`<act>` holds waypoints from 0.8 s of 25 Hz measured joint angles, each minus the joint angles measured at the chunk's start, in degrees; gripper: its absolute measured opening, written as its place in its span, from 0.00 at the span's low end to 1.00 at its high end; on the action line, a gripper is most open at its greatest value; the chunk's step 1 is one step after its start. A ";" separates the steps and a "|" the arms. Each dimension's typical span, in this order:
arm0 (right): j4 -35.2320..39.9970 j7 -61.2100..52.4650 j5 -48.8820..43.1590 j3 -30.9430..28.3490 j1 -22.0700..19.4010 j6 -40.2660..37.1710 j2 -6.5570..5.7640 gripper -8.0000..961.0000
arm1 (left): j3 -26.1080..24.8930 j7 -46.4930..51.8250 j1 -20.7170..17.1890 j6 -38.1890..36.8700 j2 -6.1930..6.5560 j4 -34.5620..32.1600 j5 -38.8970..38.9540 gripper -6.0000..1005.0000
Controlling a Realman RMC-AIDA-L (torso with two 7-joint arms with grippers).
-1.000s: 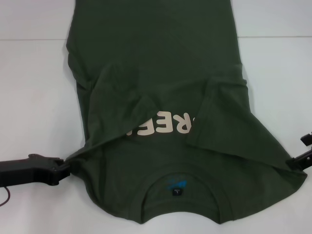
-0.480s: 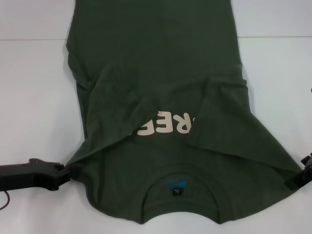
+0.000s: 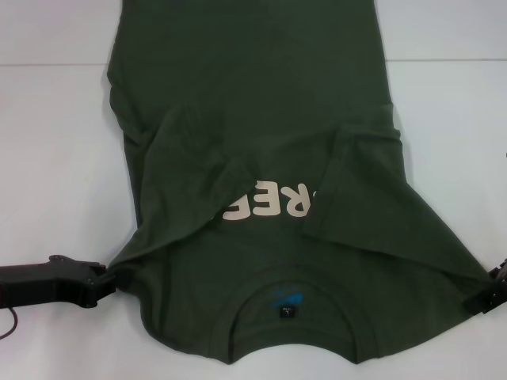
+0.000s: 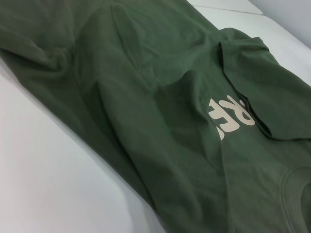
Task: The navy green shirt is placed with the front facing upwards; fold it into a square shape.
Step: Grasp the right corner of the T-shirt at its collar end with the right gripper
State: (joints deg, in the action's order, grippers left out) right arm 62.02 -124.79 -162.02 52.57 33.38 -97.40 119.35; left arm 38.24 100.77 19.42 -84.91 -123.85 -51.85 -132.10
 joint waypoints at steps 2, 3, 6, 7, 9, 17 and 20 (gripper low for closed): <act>-0.14 0.21 0.40 -0.15 -0.10 0.13 -0.01 0.83 | 0.04 0.00 0.01 0.00 0.01 0.02 0.00 0.05; -0.26 0.33 0.56 -0.25 -0.11 0.13 -0.02 0.81 | 0.07 0.01 0.03 0.00 0.01 0.02 0.00 0.05; -0.60 0.56 0.85 -0.49 -0.11 0.14 -0.10 0.78 | 0.08 0.04 0.10 0.00 0.01 0.05 0.00 0.05; -0.63 0.58 0.87 -0.55 -0.12 0.10 -0.12 0.77 | 0.09 0.07 0.10 0.00 0.01 0.07 0.00 0.05; -0.58 0.68 0.94 -0.68 -0.16 -0.21 -0.18 0.75 | 0.09 0.08 0.10 0.05 0.01 0.11 0.00 0.05; 0.85 0.79 1.12 -1.66 -0.38 -1.54 -0.51 0.66 | 0.09 0.17 0.09 0.42 -0.03 0.31 0.00 0.05; 2.63 0.79 1.27 -2.21 -0.48 -2.19 -0.56 0.51 | 0.08 0.19 0.09 0.48 -0.05 0.42 0.00 0.05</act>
State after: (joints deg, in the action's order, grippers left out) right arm 64.65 -124.00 -160.75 50.35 32.91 -99.59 118.79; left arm 38.32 100.97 19.51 -84.42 -123.90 -51.43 -132.10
